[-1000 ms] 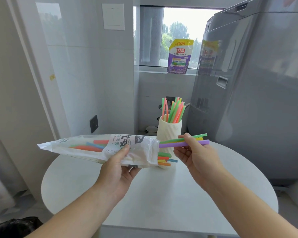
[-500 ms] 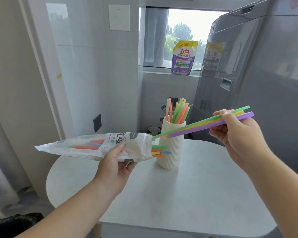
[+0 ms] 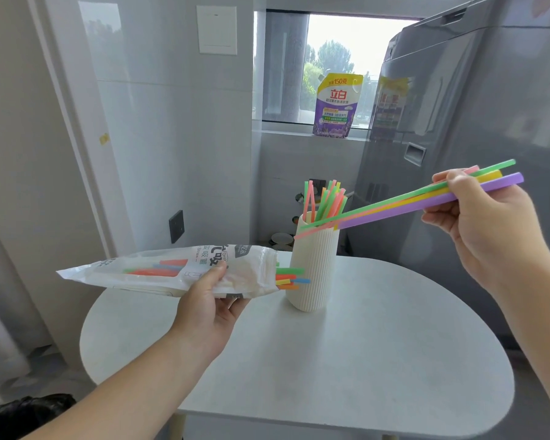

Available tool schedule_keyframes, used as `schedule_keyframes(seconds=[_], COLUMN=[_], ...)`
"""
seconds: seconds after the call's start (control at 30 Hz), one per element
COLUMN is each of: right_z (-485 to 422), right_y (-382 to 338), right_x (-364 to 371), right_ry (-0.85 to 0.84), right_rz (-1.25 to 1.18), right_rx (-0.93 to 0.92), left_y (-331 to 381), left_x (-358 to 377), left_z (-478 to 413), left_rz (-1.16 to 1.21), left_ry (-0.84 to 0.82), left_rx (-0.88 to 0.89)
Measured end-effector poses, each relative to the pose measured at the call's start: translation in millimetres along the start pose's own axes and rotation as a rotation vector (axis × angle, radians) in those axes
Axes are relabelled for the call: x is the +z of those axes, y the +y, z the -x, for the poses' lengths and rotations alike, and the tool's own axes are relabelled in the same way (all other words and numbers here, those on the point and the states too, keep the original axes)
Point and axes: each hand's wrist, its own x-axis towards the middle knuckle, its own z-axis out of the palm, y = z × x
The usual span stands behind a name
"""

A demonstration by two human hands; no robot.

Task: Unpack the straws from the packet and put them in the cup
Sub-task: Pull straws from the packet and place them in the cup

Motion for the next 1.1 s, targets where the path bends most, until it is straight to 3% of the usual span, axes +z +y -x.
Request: schedule_keyframes(seconds=[0.27,0.47,0.67,1.1], right_z=[-4,-5,-8,-34], right_y=[-17,-26,-20,-16], right_x=[13,30,50,76], right_ry=[0.099,0.052,-0.067,-0.155], right_rz=[0.124,0.299,0.446,0.553], right_rx=[-0.164,-0.280,-0.271,-0.253], left_y=[-4,-5,-7,-9], left_x=[0,-1,-1,-2], left_z=[0,0,0,-3], left_rz=[-0.033,-0.038,-0.036,-0.040], left_ry=[-0.036,-0.045,-0.043,-0.050], left_rx=[-0.004,0.017,0.008,-0.001])
